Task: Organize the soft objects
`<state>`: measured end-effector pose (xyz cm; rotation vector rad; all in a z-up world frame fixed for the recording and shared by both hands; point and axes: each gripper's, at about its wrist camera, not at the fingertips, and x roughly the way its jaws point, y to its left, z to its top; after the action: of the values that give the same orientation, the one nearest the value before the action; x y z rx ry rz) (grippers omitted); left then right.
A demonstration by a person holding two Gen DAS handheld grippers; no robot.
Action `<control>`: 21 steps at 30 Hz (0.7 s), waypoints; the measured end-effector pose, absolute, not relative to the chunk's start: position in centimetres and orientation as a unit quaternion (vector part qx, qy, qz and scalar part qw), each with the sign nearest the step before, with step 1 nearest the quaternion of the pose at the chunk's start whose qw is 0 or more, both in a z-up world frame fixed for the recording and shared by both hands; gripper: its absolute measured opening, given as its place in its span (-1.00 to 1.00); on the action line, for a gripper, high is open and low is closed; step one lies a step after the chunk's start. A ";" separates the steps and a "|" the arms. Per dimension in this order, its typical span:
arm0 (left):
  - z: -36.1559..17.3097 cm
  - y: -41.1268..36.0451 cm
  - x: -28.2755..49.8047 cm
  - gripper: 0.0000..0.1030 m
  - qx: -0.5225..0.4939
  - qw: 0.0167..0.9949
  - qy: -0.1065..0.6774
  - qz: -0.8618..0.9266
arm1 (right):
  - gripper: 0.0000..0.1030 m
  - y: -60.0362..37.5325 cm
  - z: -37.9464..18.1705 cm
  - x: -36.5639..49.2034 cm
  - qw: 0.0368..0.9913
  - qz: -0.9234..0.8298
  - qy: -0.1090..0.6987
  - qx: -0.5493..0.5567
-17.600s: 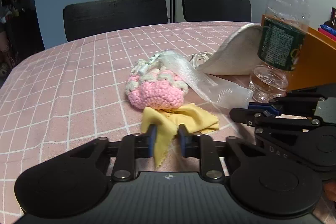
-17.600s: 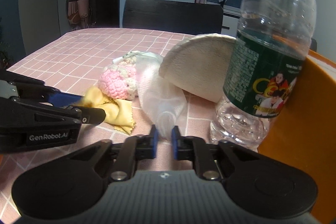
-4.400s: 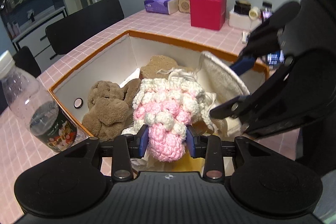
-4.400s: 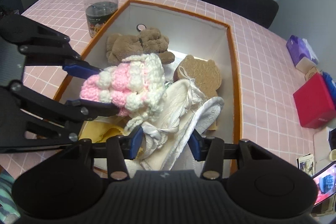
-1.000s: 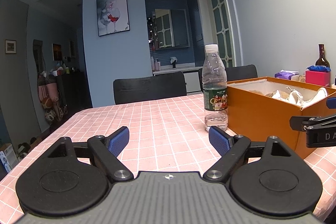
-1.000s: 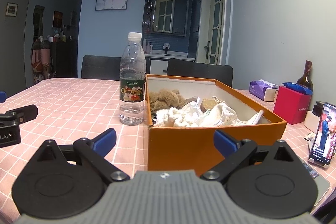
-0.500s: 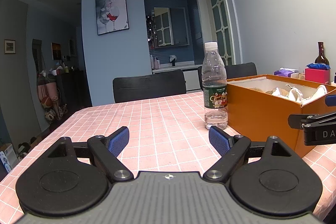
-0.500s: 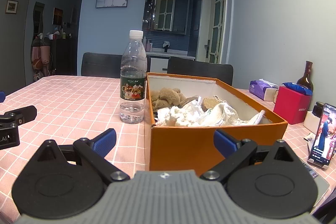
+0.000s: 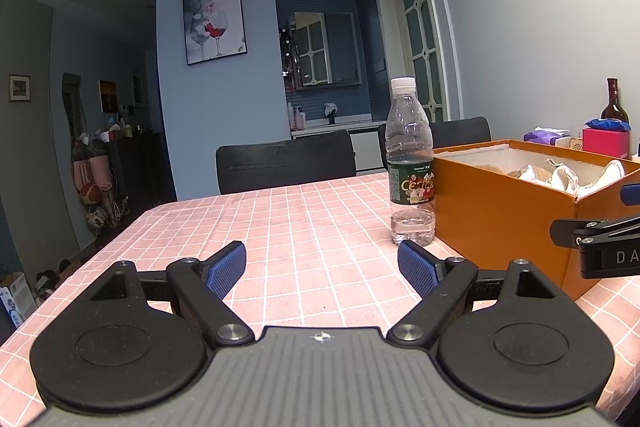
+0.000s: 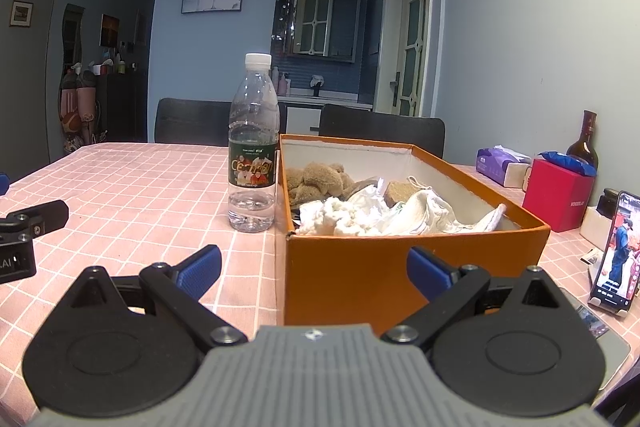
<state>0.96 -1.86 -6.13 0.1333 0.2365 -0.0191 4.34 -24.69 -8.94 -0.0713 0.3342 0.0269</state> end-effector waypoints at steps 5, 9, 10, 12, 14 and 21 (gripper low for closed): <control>-6.2 -1.8 0.9 0.95 0.067 0.991 0.119 -0.011 | 0.89 -24.7 -9.2 4.3 0.985 0.014 0.169 -0.033; -6.3 -1.8 0.9 0.95 0.066 0.991 0.120 -0.011 | 0.89 -24.7 -9.3 4.3 0.985 0.015 0.171 -0.032; -6.2 -1.8 0.9 0.95 0.066 0.990 0.120 -0.011 | 0.89 -24.7 -9.3 4.3 0.985 0.016 0.171 -0.032; -6.3 -1.8 0.9 0.95 0.066 0.990 0.122 -0.012 | 0.89 -24.8 -9.4 4.4 0.985 0.015 0.172 -0.031; -6.4 -1.7 1.0 0.95 0.066 0.990 0.123 -0.013 | 0.89 -24.9 -9.4 4.4 0.984 0.015 0.173 -0.029; -6.5 -1.7 1.0 0.95 0.064 0.990 0.128 -0.016 | 0.89 -25.0 -9.7 4.5 0.983 0.017 0.179 -0.024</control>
<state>1.00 -1.67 -6.52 0.1292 0.2560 -0.0312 4.51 -24.95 -9.65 -0.0476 0.3607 0.0343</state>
